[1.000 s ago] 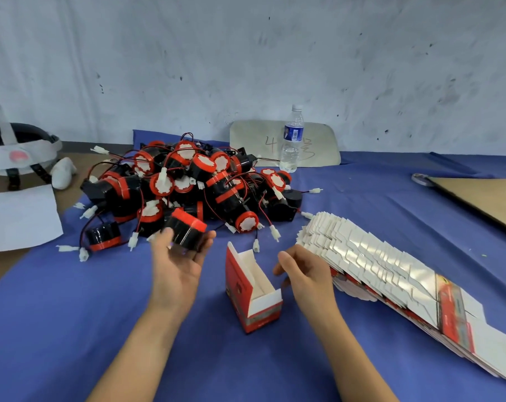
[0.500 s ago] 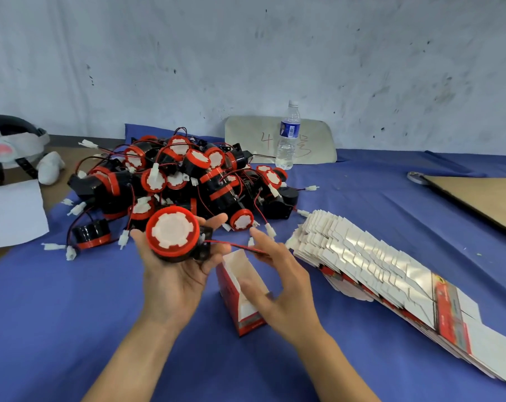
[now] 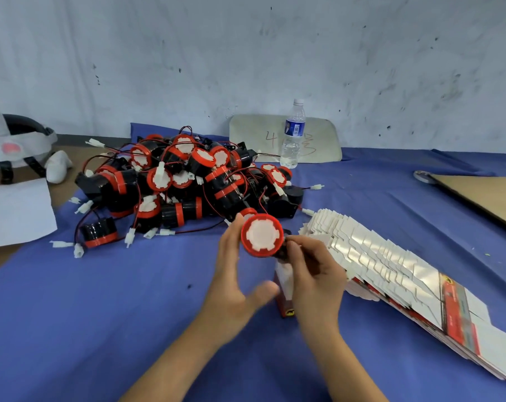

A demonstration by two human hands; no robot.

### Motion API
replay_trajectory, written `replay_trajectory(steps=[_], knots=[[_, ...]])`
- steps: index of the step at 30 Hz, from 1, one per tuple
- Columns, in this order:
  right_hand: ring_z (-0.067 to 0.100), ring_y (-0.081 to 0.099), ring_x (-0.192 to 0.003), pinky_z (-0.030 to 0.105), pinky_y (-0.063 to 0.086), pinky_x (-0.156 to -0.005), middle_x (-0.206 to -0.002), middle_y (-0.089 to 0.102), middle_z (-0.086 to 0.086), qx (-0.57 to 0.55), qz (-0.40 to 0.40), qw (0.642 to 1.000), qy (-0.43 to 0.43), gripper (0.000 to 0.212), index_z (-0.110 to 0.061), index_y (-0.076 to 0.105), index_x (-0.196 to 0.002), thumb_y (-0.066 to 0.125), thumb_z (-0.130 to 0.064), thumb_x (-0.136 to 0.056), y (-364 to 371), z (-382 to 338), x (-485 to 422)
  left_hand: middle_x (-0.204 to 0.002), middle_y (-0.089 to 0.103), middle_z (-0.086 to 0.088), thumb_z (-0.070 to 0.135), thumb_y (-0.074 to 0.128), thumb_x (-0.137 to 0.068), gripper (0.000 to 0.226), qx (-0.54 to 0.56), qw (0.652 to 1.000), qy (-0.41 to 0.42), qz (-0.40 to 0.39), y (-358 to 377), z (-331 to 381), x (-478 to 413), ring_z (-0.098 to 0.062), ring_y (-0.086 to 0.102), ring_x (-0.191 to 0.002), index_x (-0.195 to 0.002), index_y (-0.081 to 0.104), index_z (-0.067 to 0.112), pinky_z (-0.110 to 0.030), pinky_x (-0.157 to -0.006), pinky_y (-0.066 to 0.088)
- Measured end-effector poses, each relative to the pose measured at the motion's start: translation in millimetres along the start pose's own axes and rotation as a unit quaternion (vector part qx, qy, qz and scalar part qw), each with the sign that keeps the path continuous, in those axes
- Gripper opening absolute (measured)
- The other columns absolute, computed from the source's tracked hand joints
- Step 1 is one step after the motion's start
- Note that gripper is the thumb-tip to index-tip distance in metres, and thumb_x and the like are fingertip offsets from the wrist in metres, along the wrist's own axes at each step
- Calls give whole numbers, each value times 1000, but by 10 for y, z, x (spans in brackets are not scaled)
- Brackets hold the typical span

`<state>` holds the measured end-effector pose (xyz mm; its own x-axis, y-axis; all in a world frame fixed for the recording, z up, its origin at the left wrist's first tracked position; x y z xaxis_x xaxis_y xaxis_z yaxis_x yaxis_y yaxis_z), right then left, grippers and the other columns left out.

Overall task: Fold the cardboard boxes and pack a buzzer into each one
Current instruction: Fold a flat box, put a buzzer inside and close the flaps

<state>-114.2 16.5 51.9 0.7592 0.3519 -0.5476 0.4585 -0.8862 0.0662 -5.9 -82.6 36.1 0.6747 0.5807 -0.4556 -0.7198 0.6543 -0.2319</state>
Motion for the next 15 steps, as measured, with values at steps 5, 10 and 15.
replay_trajectory(steps=[5, 10, 15], knots=[[7, 65, -78, 15, 50, -72, -80, 70, -3, -83, -15, 991, 100, 19, -15, 71, -84, 60, -2, -92, -15, 120, -58, -149, 24, 28, 56, 86, -54, 136, -52, 990, -123, -46, 255, -415, 78, 4, 32, -135, -150, -8, 42, -8, -99, 32], [6, 65, -77, 18, 51, -70, -80, 70, -4, -145, -74, 978, 127, 22, -24, 73, -79, 61, -10, -91, 83, 129, -68, -132, 45, 30, 28, 87, -68, 92, -55, 991, -117, -32, 237, -424, 49, 20, 40, -119, -140, 30, 38, 5, -85, 32], [7, 65, -78, 18, 51, -69, -80, 70, -5, -186, -131, 965, 126, 14, -25, 74, -79, 62, -19, -85, 182, 81, -42, -105, 48, 32, 27, 85, -70, 59, -85, 987, -126, -44, 257, -409, 53, 29, 44, -93, -101, 39, 48, 5, -76, 35]])
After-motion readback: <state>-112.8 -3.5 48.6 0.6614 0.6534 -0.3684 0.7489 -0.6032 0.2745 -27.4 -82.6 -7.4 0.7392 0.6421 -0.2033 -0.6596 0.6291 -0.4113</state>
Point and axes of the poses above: each hand's wrist, its own x-axis away from the middle knuckle, its own y-axis out of the palm, z = x × y, the point moved 8 cm from there along -x, towards the middle knuckle
